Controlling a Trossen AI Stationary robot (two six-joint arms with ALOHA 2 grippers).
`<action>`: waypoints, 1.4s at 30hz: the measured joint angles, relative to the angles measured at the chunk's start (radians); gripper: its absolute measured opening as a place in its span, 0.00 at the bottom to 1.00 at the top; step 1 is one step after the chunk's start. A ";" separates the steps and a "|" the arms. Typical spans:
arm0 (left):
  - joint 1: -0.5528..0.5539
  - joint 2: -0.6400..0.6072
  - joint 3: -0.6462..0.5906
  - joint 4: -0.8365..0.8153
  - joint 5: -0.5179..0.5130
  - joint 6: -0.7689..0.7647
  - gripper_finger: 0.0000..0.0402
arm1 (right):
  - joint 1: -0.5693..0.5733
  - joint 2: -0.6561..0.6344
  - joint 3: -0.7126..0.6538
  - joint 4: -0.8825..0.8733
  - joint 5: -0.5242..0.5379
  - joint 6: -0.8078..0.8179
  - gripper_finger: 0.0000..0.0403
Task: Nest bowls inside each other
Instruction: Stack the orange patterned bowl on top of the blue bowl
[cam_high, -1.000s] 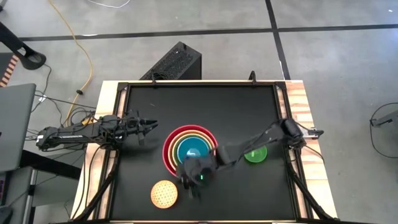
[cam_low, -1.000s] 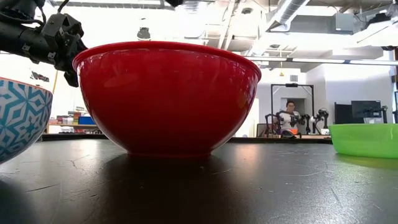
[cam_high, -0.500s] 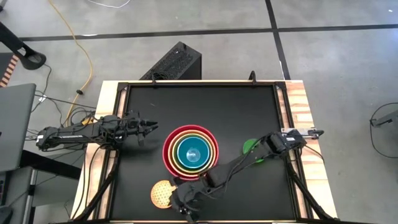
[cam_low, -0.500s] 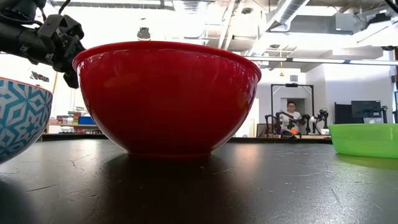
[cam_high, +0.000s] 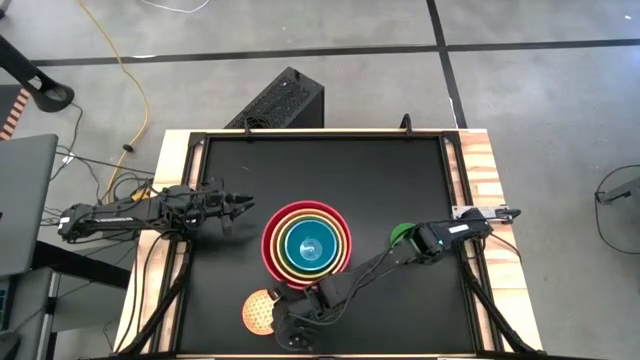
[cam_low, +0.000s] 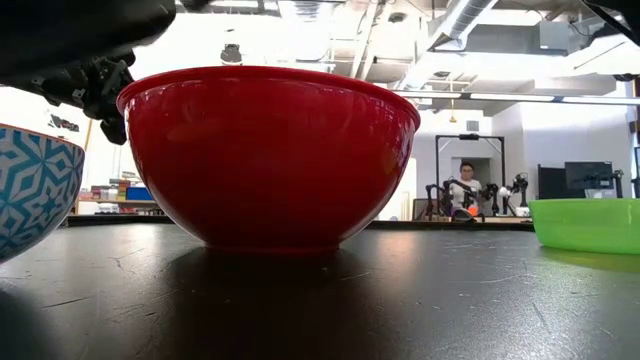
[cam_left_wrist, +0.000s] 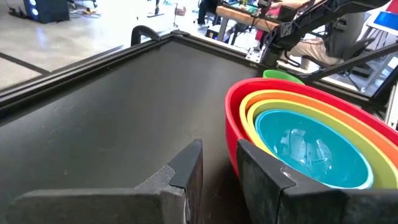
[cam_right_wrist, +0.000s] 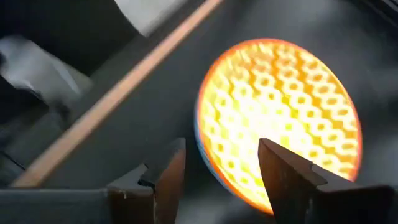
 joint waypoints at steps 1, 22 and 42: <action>0.000 0.000 0.000 0.000 0.000 0.000 0.22 | 0.001 0.000 0.000 -0.015 0.024 -0.030 0.54; 0.000 0.004 0.000 -0.014 -0.010 0.024 0.22 | 0.020 0.079 0.000 -0.021 0.221 -0.567 0.42; 0.000 0.008 0.000 -0.017 -0.029 0.055 0.22 | 0.015 -0.099 0.055 -0.051 0.059 -0.547 0.04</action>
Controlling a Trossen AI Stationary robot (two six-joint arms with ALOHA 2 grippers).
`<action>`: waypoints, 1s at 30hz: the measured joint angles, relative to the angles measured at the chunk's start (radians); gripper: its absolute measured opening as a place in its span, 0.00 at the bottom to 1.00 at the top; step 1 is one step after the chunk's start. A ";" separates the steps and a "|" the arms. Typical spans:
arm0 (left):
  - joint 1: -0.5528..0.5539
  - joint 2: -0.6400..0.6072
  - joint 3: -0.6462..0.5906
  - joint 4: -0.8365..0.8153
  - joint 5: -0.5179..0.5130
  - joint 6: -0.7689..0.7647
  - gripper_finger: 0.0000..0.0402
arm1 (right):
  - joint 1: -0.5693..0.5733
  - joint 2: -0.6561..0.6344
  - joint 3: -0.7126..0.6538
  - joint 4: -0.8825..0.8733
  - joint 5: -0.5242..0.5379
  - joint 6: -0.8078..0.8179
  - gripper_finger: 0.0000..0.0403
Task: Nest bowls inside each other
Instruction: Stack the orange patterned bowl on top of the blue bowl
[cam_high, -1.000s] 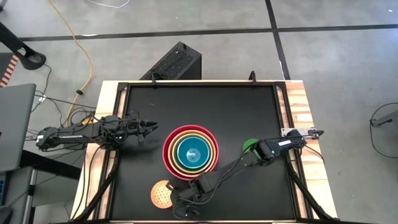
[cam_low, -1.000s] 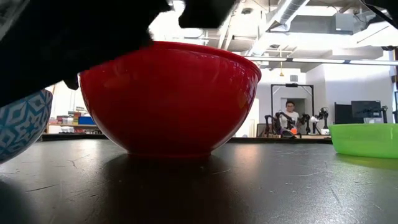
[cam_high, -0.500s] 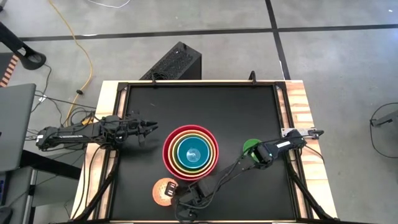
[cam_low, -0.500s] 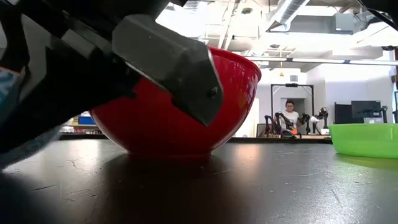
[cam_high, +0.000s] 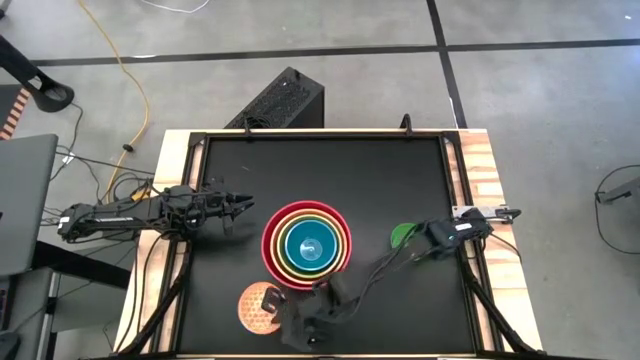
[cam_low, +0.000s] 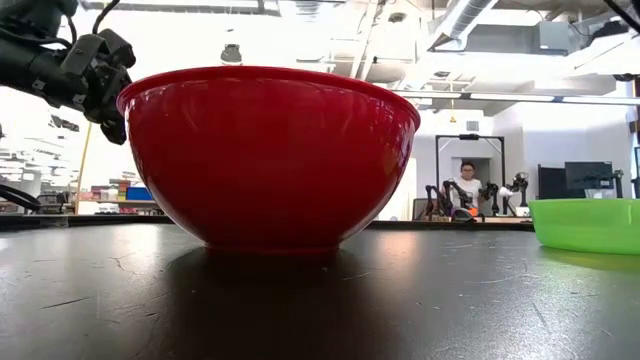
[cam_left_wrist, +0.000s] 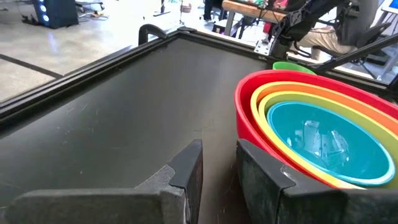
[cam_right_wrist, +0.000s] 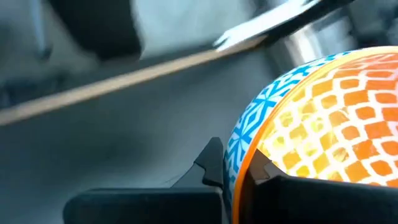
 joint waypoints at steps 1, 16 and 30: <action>0.000 0.000 0.000 0.000 0.000 0.002 0.22 | -0.001 -0.037 0.000 0.006 -0.015 0.007 0.04; 0.000 0.000 0.000 0.000 0.000 0.000 0.22 | -0.127 -0.163 -0.013 -0.549 0.036 0.369 0.04; 0.000 0.000 0.000 -0.001 0.003 -0.005 0.22 | -0.206 -0.125 -0.190 -0.547 -0.034 0.412 0.04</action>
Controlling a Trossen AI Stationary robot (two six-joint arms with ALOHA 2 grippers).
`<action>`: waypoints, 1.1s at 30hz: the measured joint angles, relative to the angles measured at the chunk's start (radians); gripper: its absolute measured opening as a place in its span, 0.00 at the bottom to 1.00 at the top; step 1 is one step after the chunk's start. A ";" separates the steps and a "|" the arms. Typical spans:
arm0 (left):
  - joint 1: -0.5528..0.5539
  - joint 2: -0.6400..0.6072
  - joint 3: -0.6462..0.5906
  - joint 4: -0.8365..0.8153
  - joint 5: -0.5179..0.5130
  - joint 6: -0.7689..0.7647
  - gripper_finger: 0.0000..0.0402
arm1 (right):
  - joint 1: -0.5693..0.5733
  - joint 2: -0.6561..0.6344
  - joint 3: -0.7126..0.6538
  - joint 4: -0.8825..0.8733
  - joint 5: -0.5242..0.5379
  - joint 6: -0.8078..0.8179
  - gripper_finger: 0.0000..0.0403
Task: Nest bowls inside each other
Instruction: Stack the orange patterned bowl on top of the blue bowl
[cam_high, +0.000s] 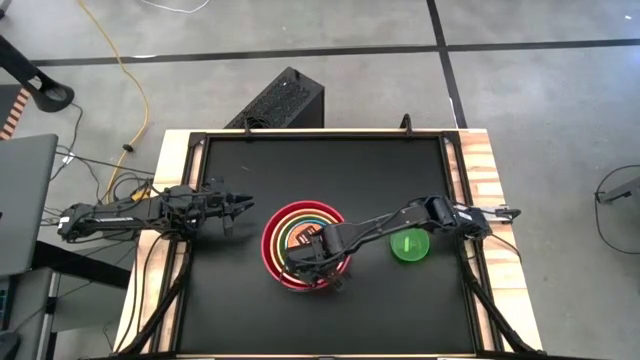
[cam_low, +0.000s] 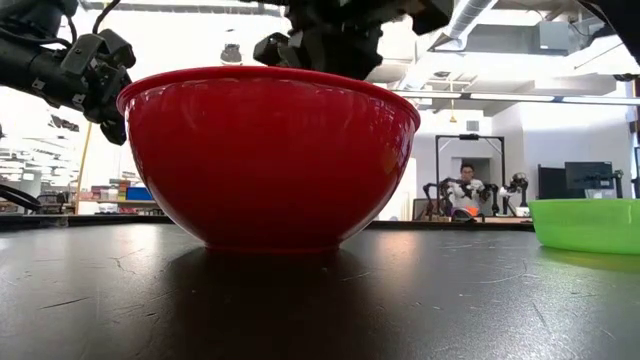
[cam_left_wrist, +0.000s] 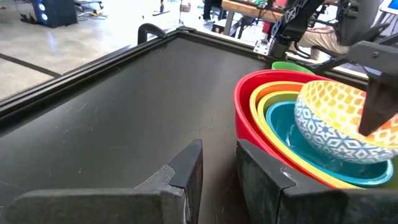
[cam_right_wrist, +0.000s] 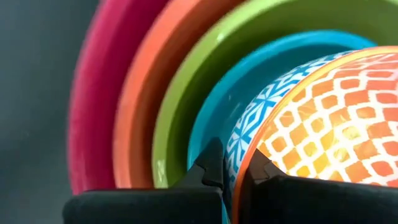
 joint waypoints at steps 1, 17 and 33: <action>0.000 0.000 0.000 0.000 0.000 0.000 0.22 | -0.002 -0.002 -0.012 0.012 0.000 0.000 0.04; 0.000 0.000 0.000 -0.001 -0.001 -0.002 0.22 | -0.042 -0.001 -0.125 0.102 0.004 0.107 0.08; 0.000 0.000 0.000 -0.001 -0.002 -0.009 0.22 | -0.062 -0.001 -0.093 0.124 0.003 0.322 0.26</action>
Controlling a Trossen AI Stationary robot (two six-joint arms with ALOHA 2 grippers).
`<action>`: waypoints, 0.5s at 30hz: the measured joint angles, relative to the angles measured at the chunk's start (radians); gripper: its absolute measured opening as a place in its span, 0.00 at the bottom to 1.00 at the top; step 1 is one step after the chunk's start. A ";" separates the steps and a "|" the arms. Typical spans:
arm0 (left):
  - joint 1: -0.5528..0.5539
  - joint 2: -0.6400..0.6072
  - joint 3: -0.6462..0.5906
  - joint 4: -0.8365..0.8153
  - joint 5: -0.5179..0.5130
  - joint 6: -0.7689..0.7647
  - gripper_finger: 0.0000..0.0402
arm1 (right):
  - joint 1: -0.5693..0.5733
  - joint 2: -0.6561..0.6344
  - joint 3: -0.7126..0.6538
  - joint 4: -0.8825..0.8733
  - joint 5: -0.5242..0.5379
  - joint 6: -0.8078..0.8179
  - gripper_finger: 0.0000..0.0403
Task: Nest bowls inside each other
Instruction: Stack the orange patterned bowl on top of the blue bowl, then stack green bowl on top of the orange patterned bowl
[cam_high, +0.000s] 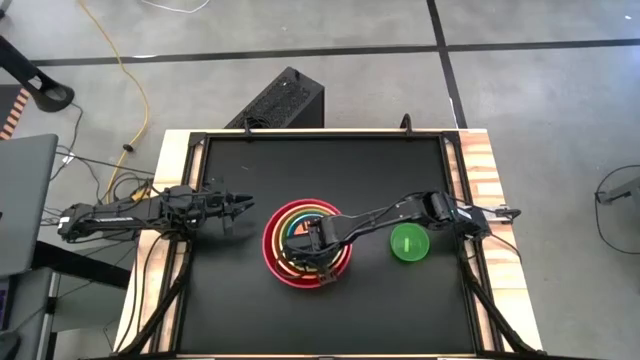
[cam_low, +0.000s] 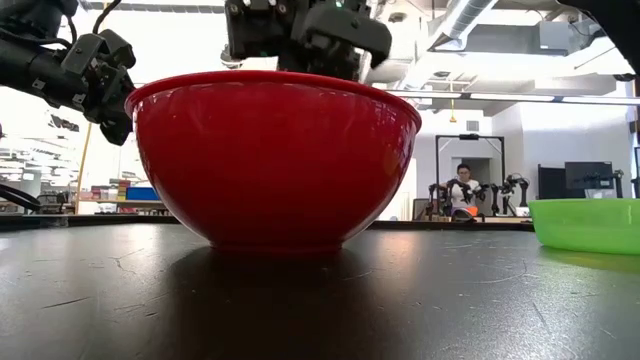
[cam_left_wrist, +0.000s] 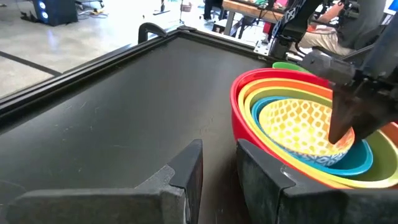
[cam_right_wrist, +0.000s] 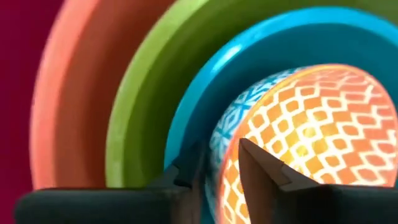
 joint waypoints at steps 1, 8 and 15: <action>0.000 0.000 0.000 0.000 0.000 0.000 0.22 | 0.000 0.000 0.007 -0.001 0.000 0.011 0.28; 0.000 0.000 0.000 0.000 0.000 0.000 0.22 | 0.000 0.000 0.115 -0.130 -0.001 0.045 0.47; 0.000 0.000 0.000 0.000 0.009 -0.001 0.22 | 0.002 0.000 0.250 -0.415 -0.003 0.249 0.54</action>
